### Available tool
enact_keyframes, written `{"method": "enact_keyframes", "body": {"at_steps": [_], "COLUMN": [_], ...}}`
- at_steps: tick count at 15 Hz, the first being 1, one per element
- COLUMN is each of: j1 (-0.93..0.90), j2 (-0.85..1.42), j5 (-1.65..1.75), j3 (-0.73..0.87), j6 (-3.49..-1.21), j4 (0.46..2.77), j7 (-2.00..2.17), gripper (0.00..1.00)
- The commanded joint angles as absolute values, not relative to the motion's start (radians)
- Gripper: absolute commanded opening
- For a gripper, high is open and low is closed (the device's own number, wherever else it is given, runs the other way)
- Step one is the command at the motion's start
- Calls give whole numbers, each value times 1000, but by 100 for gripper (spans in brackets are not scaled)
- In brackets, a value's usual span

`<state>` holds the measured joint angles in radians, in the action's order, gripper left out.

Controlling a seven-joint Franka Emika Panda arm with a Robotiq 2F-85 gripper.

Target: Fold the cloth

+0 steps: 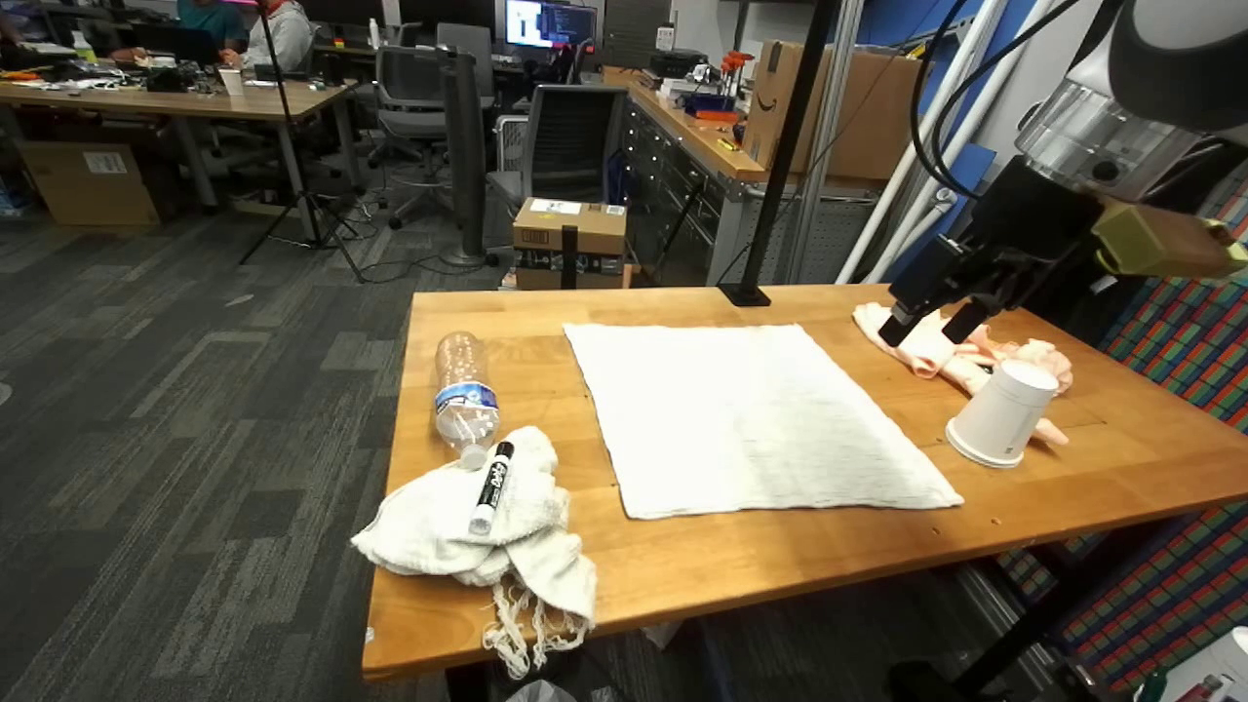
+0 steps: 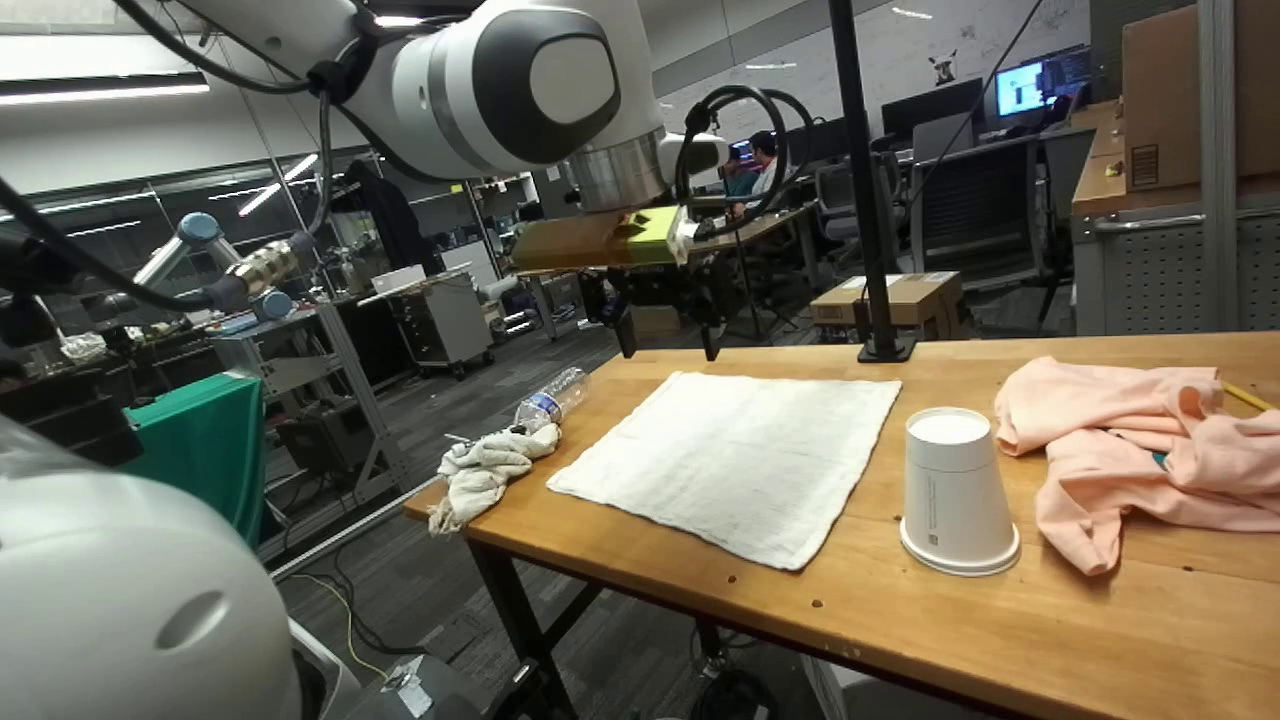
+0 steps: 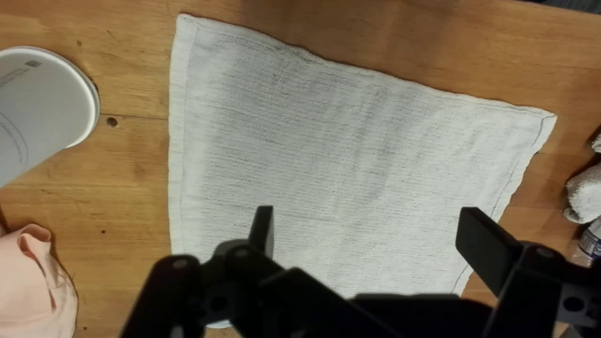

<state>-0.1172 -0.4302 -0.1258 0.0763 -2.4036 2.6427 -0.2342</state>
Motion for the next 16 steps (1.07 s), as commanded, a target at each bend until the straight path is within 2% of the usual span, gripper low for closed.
{"method": "enact_keyframes", "body": {"at_steps": [1, 16], "j1": [-109, -41], "j2": [-431, -402], "j5": [-130, 56], "j3": [68, 35], "j6": [-2400, -2447], "j4": [2641, 2700], "j7": [-237, -226], "gripper": [100, 100]}}
